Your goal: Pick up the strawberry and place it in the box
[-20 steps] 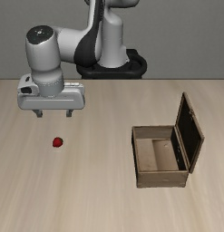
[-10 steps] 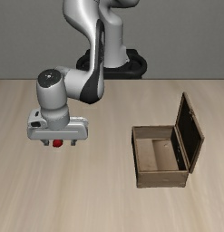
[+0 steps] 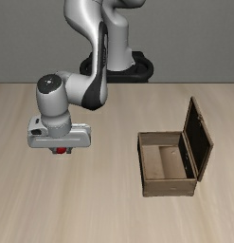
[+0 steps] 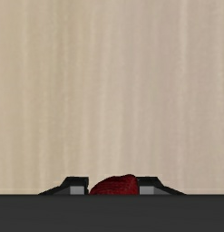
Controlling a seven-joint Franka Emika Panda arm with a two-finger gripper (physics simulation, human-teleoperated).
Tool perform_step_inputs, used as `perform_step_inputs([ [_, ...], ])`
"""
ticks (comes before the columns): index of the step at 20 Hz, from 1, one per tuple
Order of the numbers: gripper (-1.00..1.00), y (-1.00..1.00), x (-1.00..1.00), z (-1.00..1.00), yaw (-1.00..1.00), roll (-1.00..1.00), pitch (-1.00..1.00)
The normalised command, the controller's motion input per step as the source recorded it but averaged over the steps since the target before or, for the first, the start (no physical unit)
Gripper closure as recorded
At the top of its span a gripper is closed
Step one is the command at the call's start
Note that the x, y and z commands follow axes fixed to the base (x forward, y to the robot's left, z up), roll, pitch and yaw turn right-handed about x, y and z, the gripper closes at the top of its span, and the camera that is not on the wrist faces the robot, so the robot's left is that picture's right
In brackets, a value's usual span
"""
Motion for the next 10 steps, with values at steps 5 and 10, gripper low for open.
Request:
perform_step_inputs([
  [5,1.0,0.0,0.0,0.8,0.0,0.0,0.0],
  [10,1.0,0.0,0.0,1.0,0.0,0.0,0.0],
])
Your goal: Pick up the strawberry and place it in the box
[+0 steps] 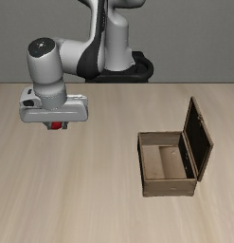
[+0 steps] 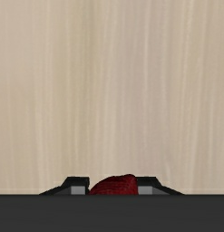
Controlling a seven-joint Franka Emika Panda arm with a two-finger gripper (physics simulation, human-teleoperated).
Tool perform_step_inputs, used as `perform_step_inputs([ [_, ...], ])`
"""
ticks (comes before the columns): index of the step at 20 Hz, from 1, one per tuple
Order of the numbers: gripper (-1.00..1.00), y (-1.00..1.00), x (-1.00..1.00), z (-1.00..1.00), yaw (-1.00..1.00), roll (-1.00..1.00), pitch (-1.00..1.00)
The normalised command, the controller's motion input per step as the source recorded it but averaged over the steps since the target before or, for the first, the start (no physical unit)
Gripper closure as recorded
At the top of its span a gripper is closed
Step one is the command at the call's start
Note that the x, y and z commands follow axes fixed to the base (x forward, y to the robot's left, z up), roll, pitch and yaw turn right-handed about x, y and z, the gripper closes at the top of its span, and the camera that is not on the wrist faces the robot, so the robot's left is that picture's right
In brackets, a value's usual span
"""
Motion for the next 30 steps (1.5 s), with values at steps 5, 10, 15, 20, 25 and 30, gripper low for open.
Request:
perform_step_inputs([
  [5,1.0,0.0,0.0,1.0,0.0,0.0,0.0],
  [10,1.0,0.0,0.0,1.0,0.0,0.0,0.0],
  [15,1.0,1.0,0.0,0.0,0.0,0.0,0.0],
  [20,1.0,1.0,0.0,0.0,0.0,0.0,0.0],
  [25,1.0,1.0,0.0,0.0,0.0,0.0,0.0],
  [30,1.0,1.0,0.0,0.0,0.0,0.0,0.0],
])
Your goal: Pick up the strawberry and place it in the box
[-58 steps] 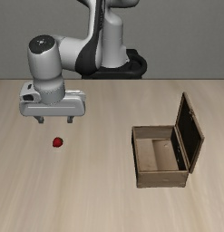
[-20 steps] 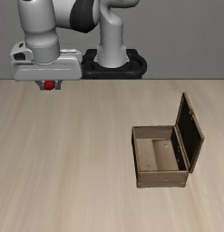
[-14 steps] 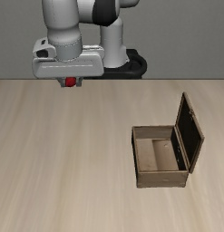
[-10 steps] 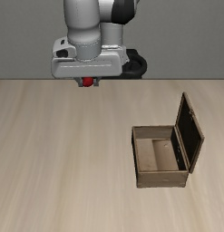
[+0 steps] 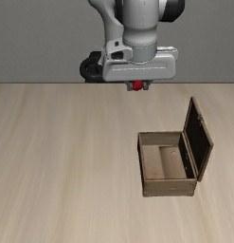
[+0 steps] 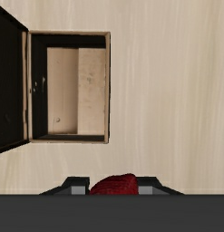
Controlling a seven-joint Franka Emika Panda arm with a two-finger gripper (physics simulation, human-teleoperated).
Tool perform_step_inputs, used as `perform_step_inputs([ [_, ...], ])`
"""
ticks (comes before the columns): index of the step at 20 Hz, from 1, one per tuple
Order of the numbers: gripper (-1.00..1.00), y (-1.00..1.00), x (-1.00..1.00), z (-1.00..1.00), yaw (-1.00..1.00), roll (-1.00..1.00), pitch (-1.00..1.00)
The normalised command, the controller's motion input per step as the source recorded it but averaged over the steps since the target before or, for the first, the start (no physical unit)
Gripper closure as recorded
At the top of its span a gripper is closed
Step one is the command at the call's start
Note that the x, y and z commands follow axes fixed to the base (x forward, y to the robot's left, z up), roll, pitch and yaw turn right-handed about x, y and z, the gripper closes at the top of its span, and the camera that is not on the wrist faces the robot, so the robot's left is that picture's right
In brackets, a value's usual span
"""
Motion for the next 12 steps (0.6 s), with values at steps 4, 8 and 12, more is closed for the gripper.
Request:
perform_step_inputs([
  [4,1.0,1.0,0.0,0.0,0.0,0.0,0.0],
  [8,1.0,0.75,0.25,0.0,0.0,0.0,0.0],
  [12,1.0,0.0,1.0,0.0,0.0,0.0,0.0],
])
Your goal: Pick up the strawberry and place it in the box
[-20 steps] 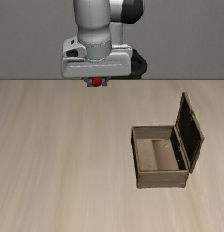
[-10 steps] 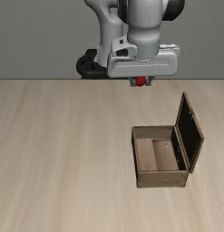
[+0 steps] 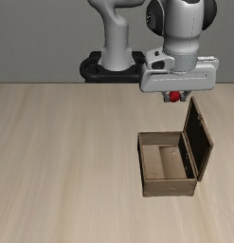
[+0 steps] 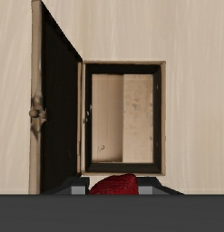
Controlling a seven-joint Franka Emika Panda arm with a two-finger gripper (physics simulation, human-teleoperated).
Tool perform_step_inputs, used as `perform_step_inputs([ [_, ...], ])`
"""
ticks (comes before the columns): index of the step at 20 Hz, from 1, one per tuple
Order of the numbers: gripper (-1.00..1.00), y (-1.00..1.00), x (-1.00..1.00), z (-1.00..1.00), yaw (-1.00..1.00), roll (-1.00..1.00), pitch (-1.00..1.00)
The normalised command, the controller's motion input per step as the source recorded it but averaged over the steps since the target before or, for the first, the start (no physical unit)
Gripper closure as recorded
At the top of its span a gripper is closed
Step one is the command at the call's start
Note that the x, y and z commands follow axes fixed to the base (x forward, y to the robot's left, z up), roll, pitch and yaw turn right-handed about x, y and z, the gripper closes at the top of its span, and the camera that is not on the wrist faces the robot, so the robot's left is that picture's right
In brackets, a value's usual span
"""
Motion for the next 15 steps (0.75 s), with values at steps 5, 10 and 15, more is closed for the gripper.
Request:
perform_step_inputs([
  [5,1.0,0.0,1.0,0.0,0.0,0.0,0.0],
  [10,-1.0,0.0,0.2,0.0,0.0,0.0,0.0],
  [15,-1.0,0.0,0.0,0.0,0.0,0.0,0.0],
])
